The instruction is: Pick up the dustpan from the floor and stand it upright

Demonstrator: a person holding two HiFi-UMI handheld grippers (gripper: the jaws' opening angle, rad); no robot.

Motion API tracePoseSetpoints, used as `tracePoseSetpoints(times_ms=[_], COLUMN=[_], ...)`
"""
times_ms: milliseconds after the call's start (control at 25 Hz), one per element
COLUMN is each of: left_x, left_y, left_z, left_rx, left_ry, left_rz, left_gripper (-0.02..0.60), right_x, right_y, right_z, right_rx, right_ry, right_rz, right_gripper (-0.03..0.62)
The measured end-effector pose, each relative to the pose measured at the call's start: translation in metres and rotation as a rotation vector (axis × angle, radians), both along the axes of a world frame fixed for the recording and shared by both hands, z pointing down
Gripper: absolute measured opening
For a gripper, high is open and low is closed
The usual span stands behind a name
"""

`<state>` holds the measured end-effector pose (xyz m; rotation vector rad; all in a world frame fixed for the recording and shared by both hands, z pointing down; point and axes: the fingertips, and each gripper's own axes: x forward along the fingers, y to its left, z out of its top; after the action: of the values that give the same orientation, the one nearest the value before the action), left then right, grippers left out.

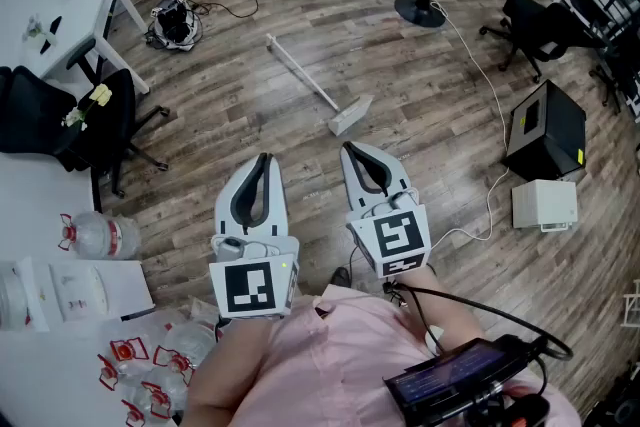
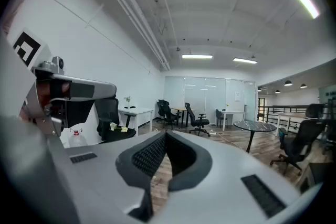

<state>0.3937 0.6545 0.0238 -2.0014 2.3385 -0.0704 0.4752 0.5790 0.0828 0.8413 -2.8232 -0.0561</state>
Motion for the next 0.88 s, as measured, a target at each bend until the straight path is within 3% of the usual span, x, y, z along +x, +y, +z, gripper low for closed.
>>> tracePoseSetpoints(times_ms=[400,720,760,840,880], left_x=[0.005,-0.041,-0.05,-0.071,-0.083], left_y=[-0.003,-0.039,-0.048,-0.067,-0.077], left_z=[0.003,0.019,0.022,0.029,0.034], left_rx=[-0.005,-0.026,-0.03,-0.043,-0.052], left_ry=[-0.007,0.011,0.013,0.022,0.03], left_rz=[-0.017,-0.028,-0.025,-0.026,-0.028], left_gripper=[0.023,0.023,0.023,0.023,0.023], right_x=[0.006,-0.031,-0.04,-0.062,-0.075], right_y=[-0.001,-0.038,-0.047,-0.067,-0.077], right_z=[0.007,0.024,0.026,0.032,0.034], right_rx=[-0.013,-0.032,-0.035,-0.041,-0.04], right_ry=[-0.006,0.012,0.015,0.023,0.029], right_rz=[-0.029,-0.058,-0.065,-0.073,-0.069], right_gripper=[0.0,0.002,0.009,0.132,0.155])
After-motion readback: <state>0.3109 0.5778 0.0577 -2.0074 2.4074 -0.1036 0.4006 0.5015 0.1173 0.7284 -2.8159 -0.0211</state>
